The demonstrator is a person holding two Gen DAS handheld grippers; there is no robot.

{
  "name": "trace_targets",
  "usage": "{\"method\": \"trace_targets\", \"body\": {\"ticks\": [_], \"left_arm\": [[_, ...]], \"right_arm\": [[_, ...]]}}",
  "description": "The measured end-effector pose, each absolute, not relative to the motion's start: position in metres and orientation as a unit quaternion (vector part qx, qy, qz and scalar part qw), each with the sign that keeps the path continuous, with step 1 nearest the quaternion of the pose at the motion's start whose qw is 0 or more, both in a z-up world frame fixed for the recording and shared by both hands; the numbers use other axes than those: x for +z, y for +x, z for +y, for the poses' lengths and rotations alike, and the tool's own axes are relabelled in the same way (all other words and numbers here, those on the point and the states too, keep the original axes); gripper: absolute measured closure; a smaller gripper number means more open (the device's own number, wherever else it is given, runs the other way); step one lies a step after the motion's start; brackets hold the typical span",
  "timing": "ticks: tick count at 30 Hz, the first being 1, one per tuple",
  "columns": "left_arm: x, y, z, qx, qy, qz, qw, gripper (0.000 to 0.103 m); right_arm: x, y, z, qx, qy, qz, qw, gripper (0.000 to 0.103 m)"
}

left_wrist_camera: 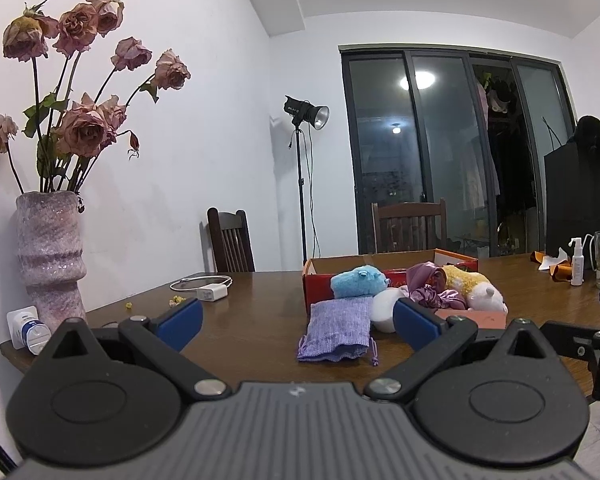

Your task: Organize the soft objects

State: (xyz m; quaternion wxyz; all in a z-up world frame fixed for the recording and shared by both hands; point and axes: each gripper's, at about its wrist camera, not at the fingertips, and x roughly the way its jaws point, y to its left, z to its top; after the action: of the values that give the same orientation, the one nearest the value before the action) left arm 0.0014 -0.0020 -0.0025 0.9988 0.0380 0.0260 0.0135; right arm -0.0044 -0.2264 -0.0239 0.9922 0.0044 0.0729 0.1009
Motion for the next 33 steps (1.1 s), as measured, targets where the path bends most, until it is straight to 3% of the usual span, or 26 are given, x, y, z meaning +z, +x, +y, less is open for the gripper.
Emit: {"method": "trace_targets", "body": {"ticks": [33], "left_arm": [[-0.012,0.018,-0.003,0.030,0.035,0.047,0.998,0.000]], "right_arm": [[-0.026,0.008,-0.230,0.095,0.003,0.072,0.993,0.000]]}}
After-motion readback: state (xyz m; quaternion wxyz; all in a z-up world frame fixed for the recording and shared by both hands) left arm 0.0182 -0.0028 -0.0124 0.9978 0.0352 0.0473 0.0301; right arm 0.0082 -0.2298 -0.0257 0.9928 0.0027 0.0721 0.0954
